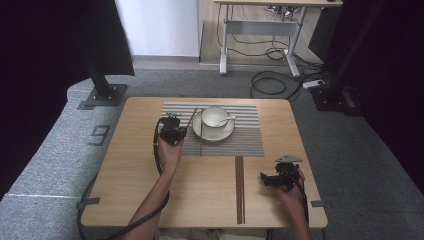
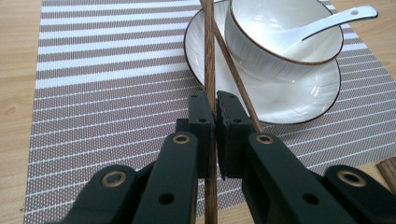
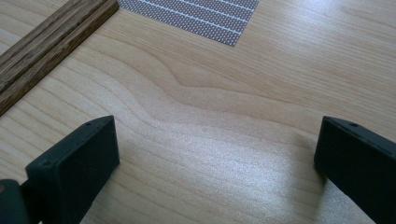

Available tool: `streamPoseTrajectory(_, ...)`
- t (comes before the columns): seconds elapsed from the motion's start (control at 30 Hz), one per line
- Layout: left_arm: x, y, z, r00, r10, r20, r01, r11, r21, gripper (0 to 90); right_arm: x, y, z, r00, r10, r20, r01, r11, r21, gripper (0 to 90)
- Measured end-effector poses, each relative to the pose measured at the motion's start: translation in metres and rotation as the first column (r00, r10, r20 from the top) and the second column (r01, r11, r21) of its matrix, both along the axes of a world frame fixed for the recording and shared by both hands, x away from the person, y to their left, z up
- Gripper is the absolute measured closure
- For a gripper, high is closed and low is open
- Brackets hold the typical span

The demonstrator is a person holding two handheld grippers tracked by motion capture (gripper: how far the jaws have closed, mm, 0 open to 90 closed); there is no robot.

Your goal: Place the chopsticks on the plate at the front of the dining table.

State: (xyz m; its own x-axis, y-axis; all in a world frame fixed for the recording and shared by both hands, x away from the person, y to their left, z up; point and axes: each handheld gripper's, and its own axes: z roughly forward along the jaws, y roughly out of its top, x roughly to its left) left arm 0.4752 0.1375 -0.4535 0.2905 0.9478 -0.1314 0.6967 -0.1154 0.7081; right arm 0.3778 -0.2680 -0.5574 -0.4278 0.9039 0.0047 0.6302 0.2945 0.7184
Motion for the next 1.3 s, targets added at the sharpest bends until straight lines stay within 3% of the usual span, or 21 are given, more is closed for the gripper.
streamPoseTrajectory(1.3, 0.028, -0.009, 0.006, 0.9980, 0.044, -0.046, -0.044, 0.9990, -0.011, 85.1, 0.000, 0.000, 0.000, 1.0000, -0.001, -0.001, 0.001, 1.000, 0.000, 0.0)
